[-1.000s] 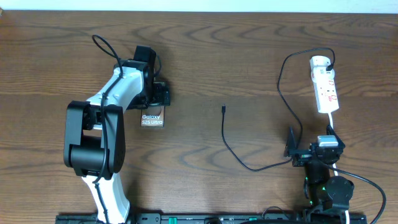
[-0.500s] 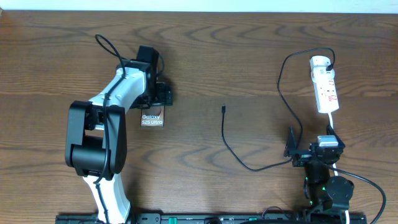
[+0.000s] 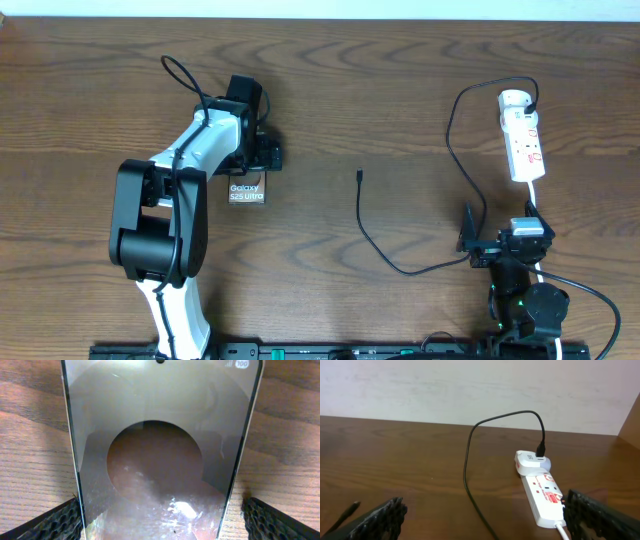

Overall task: Plug charger to phone and switch on socket
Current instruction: 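Lower the left gripper and close it on the phone's sides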

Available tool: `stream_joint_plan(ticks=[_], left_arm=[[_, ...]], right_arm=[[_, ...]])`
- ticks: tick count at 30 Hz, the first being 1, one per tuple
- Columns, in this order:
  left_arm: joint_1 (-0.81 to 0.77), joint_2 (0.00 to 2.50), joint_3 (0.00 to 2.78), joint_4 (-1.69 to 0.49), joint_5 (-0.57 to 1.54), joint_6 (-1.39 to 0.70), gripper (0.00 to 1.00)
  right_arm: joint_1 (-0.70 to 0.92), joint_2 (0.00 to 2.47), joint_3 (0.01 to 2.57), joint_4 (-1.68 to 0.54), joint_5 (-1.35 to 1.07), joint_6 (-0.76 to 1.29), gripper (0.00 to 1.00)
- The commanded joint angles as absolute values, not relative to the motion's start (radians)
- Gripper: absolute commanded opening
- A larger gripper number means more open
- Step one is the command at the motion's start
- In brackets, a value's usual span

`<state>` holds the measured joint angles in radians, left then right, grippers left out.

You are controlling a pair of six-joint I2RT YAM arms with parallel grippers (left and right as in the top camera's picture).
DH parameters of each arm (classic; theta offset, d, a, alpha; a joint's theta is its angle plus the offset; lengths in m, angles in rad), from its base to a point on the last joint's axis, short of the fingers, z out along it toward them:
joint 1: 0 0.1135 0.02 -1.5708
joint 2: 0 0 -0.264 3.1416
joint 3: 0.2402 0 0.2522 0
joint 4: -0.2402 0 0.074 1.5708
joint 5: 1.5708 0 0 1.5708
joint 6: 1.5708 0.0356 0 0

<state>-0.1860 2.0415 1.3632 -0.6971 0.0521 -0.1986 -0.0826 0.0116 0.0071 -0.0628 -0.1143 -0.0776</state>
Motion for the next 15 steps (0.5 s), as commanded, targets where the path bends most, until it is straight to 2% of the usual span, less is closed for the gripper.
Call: stream_joint_plan(ticks=[1,8,15], left_arm=[[-0.179,2.096,1.345,-0.69,0.044,-0.213,0.98],[-0.179,2.095,1.345,-0.705,0.044,-0.231,1.0],[-0.179,2.095,1.345,-0.713,0.044,-0.231,0.94]], right_arm=[[-0.078,0.005,0.006,-0.067,-0.107,-0.087,0.99],[-0.078,0.005,0.006,-0.067,-0.107,-0.087,0.99],[-0.078,0.005,0.006,-0.067,-0.107,-0.087,0.99]])
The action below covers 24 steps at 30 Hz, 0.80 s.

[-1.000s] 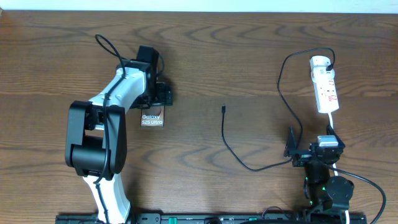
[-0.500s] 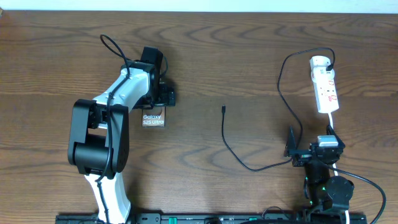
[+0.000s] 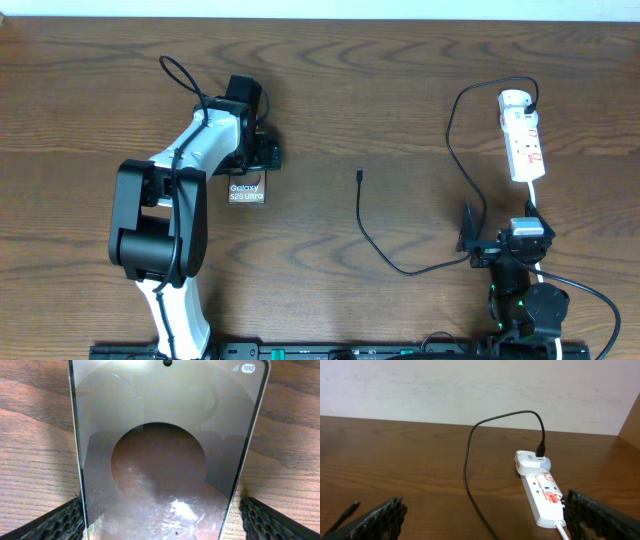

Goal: Plug charger to phone and switch on socket

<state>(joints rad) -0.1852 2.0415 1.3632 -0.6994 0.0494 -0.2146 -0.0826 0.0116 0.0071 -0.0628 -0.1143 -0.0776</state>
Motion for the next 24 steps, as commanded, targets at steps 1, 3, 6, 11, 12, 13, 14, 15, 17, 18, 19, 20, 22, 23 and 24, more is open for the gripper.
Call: stream_joint_plan(ticks=[1,3,6,11,12,13,14,15,17,18,19,20,22,23,24], left_arm=[[-0.179,2.095,1.345,-0.716,0.044,-0.231,0.94],[-0.179,2.095,1.345,-0.72,0.044,-0.231,0.91],[-0.179,2.095,1.345,-0.724,0.044,-0.231,0.85],[-0.179,2.095,1.345,-0.724,0.044,-0.231,0.82],[-0.179,2.095,1.345,-0.724,0.044,-0.231,0.82],[-0.179,2.095,1.345,-0.723,0.044,-0.231,0.82],[-0.179,2.095,1.345,-0.723,0.044,-0.231,0.82],[-0.179,2.095,1.345,-0.723,0.044,-0.231,0.82],[-0.179,2.095,1.345,-0.724,0.044,-0.231,0.82],[-0.179,2.095,1.345,-0.727,0.044,-0.231,0.82],[-0.179,2.095,1.345,-0.73,0.044,-0.231,0.82],[-0.179,2.095,1.345,-0.734,0.044,-0.231,0.82],[-0.179,2.095,1.345,-0.739,0.044,-0.231,0.82],[-0.179,2.095,1.345,-0.74,0.044,-0.231,0.82],[-0.179,2.095,1.345,-0.739,0.044,-0.231,0.82]], right_arm=[[-0.078,0.005,0.006,-0.067,-0.107,-0.087,0.99],[-0.078,0.005,0.006,-0.067,-0.107,-0.087,0.99],[-0.078,0.005,0.006,-0.067,-0.107,-0.087,0.99],[-0.078,0.005,0.006,-0.067,-0.107,-0.087,0.99],[-0.078,0.005,0.006,-0.067,-0.107,-0.087,0.99],[-0.078,0.005,0.006,-0.067,-0.107,-0.087,0.99],[-0.078,0.005,0.006,-0.067,-0.107,-0.087,0.99],[-0.078,0.005,0.006,-0.067,-0.107,-0.087,0.99],[-0.078,0.005,0.006,-0.067,-0.107,-0.087,0.99],[-0.078,0.005,0.006,-0.067,-0.107,-0.087,0.99],[-0.078,0.005,0.006,-0.067,-0.107,-0.087,0.99],[-0.078,0.005,0.006,-0.067,-0.107,-0.087,0.99],[-0.078,0.005,0.006,-0.067,-0.107,-0.087,0.99],[-0.078,0.005,0.006,-0.067,-0.107,-0.087,0.99],[-0.078,0.005,0.006,-0.067,-0.107,-0.087,0.99]])
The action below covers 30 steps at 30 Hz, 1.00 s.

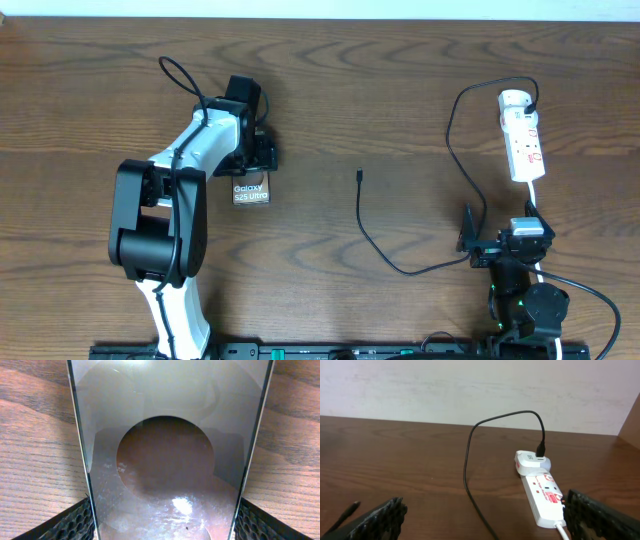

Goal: Plug charger to phone and switch on socket

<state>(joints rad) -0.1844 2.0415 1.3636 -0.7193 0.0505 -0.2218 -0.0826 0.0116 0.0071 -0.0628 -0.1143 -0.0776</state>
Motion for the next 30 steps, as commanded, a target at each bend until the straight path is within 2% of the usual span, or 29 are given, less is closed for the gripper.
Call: stream_joint_plan(ticks=[1,30], left_arm=[[-0.179,2.095,1.345,-0.738,0.043,-0.23,0.82],[-0.179,2.095,1.345,-0.746,0.043,-0.23,0.82]], right_arm=[[-0.078,0.005,0.006,-0.067,-0.107,-0.087,0.99],[-0.078,0.005,0.006,-0.067,-0.107,-0.087,0.99]])
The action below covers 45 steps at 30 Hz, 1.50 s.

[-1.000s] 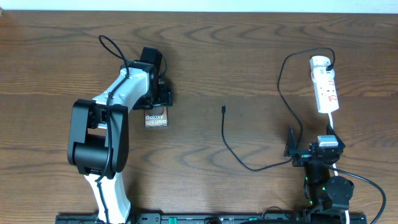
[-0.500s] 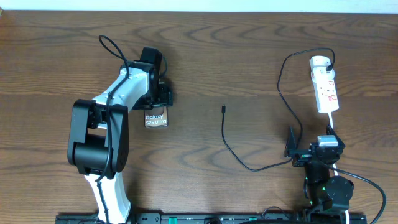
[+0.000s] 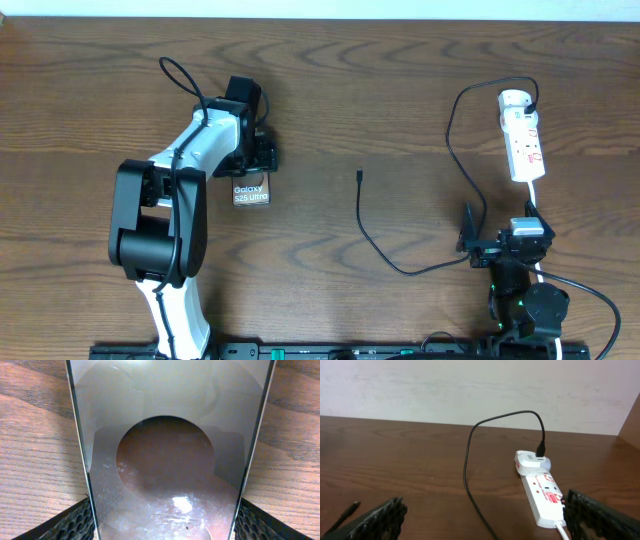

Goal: Plug charger to phone and switch on socket

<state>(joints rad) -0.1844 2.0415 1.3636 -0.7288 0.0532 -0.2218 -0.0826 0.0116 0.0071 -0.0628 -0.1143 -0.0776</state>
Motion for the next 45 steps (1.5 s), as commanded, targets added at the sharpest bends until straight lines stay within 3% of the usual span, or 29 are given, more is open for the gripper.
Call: stream_joint_plan(ticks=[1,45], left_arm=[[-0.179,2.095,1.345,-0.747,0.043,-0.23,0.82],[-0.179,2.096,1.345,-0.75,0.04,-0.223,0.82]], right_arm=[[-0.078,0.005,0.006,-0.067,-0.107,-0.087,0.99],[-0.078,0.005,0.006,-0.067,-0.107,-0.087,0.99]])
